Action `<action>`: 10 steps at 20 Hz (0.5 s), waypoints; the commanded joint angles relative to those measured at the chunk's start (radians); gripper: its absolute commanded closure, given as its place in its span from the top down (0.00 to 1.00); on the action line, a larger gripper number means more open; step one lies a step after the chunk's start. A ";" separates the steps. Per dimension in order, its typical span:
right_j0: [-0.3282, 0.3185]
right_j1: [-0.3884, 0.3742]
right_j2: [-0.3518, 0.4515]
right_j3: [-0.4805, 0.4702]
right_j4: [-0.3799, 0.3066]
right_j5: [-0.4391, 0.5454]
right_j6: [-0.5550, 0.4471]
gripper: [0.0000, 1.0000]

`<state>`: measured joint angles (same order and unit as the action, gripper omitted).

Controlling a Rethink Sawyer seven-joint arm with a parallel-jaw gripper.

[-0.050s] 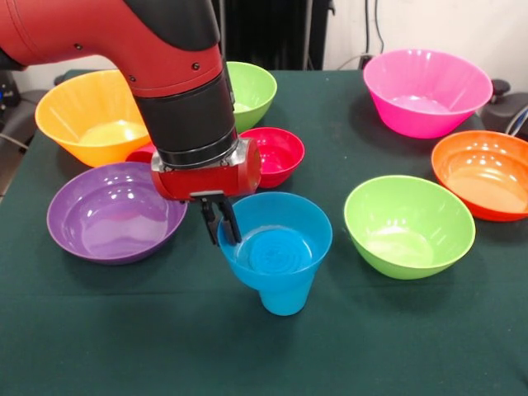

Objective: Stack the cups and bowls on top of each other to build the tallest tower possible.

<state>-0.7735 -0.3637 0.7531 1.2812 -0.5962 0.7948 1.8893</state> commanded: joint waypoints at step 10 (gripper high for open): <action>0.038 -0.018 -0.023 0.070 -0.070 -0.071 -0.158 0.00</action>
<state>-0.7725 -0.3674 0.7531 1.2930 -0.5970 0.7763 1.8893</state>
